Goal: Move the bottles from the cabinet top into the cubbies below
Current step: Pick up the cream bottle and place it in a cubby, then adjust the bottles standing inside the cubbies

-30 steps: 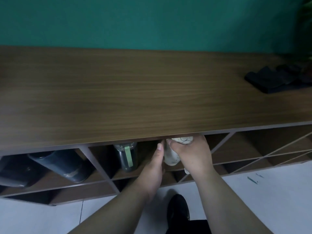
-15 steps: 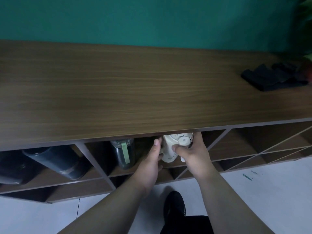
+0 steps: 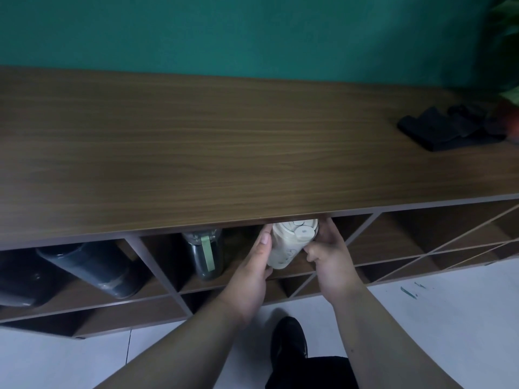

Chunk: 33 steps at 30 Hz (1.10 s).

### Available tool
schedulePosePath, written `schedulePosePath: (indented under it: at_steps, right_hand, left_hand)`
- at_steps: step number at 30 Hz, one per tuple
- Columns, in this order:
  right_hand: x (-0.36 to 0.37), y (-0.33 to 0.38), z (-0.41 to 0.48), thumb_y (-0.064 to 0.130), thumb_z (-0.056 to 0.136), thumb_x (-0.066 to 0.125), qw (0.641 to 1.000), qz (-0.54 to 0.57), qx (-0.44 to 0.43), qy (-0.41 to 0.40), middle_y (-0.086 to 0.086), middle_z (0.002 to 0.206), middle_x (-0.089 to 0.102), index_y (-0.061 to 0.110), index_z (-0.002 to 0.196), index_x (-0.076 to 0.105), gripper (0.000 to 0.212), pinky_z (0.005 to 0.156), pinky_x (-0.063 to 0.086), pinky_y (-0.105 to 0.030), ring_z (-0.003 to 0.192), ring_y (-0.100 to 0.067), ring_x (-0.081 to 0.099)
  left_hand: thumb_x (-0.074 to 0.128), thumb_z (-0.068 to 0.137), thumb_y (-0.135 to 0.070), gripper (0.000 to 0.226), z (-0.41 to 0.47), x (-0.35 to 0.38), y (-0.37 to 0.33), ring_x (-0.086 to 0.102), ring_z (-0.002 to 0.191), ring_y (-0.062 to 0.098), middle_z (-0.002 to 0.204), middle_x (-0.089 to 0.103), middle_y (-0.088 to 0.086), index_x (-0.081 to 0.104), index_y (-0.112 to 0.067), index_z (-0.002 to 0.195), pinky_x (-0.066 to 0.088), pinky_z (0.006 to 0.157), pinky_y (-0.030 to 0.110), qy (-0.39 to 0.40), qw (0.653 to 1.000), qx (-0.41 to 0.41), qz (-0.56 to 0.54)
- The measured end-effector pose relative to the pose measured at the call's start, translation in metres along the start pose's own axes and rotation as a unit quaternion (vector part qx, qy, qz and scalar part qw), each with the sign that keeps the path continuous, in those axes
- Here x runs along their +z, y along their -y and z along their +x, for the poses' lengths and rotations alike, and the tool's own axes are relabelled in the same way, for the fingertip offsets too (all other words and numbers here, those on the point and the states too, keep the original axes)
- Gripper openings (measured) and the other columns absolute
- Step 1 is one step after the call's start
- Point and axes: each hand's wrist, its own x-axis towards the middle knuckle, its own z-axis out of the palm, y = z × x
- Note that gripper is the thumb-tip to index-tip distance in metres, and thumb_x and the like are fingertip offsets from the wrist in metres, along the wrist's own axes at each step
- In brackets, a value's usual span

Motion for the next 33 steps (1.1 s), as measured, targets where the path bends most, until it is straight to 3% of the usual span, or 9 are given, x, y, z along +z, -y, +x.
schedulePosePath:
  at_steps: [6,10,14,18,22,25,27,30,33]
  right_hand:
    - [0.001,-0.001,-0.002,-0.005,0.050,0.045,1.000,-0.012,0.011,-0.003,-0.013,0.112,0.068,0.007,0.127,0.057,0.079,0.084,0.048,-0.038,0.103,-0.025,0.063]
    - [0.001,0.003,-0.007,-0.007,0.053,0.045,1.000,-0.010,0.015,-0.006,-0.011,0.129,0.065,0.016,0.140,0.049,0.090,0.095,0.049,-0.037,0.122,-0.025,0.061]
    - [0.013,0.014,-0.029,-0.004,0.074,0.053,0.978,-0.105,0.156,-0.090,-0.004,0.113,0.063,0.013,0.147,0.040,0.076,0.086,0.045,-0.039,0.103,-0.026,0.060]
    - [0.044,0.013,-0.069,0.009,0.086,0.057,0.936,-0.206,0.286,-0.015,-0.015,0.106,0.063,0.001,0.110,0.062,0.026,0.080,0.045,-0.032,0.106,-0.036,0.062]
    - [0.083,0.005,-0.062,0.019,0.055,0.067,0.946,-0.180,0.264,0.059,-0.006,0.135,0.060,0.019,0.142,0.053,0.088,0.096,0.044,-0.033,0.123,-0.026,0.057]
    - [0.100,0.008,-0.058,0.020,0.060,0.053,0.965,-0.189,0.155,0.095,0.005,0.153,0.045,0.027,0.155,0.037,0.097,0.115,0.036,-0.037,0.141,-0.014,0.041]
    - [0.110,0.012,-0.049,0.020,0.062,0.051,0.971,-0.187,0.113,0.099,0.013,0.151,0.045,0.032,0.153,0.039,0.092,0.116,0.035,-0.036,0.138,-0.008,0.039]
    - [0.120,0.014,-0.042,0.016,0.060,0.051,0.975,-0.173,0.086,0.107,0.043,0.114,0.055,0.053,0.118,0.050,0.069,0.103,0.039,-0.029,0.115,0.011,0.050]
    - [0.126,0.008,-0.036,0.017,0.056,0.054,0.978,-0.161,0.071,0.114,0.033,0.104,0.071,0.048,0.107,0.062,0.060,0.099,0.046,-0.032,0.104,0.014,0.060]
  left_hand:
    - [0.031,0.086,-0.072,0.050,0.001,-0.001,0.000,0.044,0.128,-0.016,0.124,0.056,-0.046,0.044,-0.061,0.133,0.034,0.111,0.029,-0.005,1.000,-0.012,-0.013]
    - [0.037,0.080,-0.081,0.050,-0.002,-0.003,-0.003,0.041,0.139,-0.003,0.131,0.050,-0.041,0.040,-0.067,0.127,0.030,0.117,0.038,-0.013,1.000,-0.020,-0.006]
    - [0.041,0.087,-0.068,0.032,-0.018,-0.007,-0.007,0.044,0.130,0.000,0.121,0.049,-0.038,0.048,-0.059,0.116,0.027,0.118,0.037,-0.002,0.998,-0.060,0.034]
    - [0.050,0.102,-0.033,0.011,-0.040,-0.026,-0.003,0.055,0.095,-0.007,0.103,0.058,-0.023,0.059,-0.038,0.108,0.044,0.092,0.022,-0.014,0.991,-0.123,0.058]
    - [0.054,0.102,-0.019,0.012,-0.057,-0.053,-0.007,0.057,0.075,0.002,0.087,0.064,-0.006,0.062,-0.024,0.095,0.048,0.054,0.012,-0.080,0.981,-0.166,0.060]
    - [0.067,0.085,-0.046,0.052,-0.061,-0.071,-0.014,0.070,0.103,0.022,0.117,0.074,0.009,0.062,-0.014,0.126,0.055,0.096,0.033,-0.151,0.980,-0.121,0.037]
    - [0.063,0.073,-0.065,0.090,-0.065,-0.077,-0.021,0.054,0.135,0.020,0.145,0.054,-0.010,0.044,-0.023,0.150,0.035,0.119,0.043,-0.198,0.978,-0.062,0.030]
    - [0.051,0.093,-0.060,0.081,-0.064,-0.080,-0.025,0.033,0.145,0.011,0.141,0.038,-0.015,0.026,-0.021,0.159,0.022,0.119,0.030,-0.228,0.973,0.010,0.003]
    - [0.043,0.094,-0.064,0.058,-0.068,-0.077,-0.027,0.043,0.134,0.005,0.134,0.048,-0.023,0.046,-0.035,0.145,0.027,0.114,0.030,-0.227,0.973,0.033,0.028]
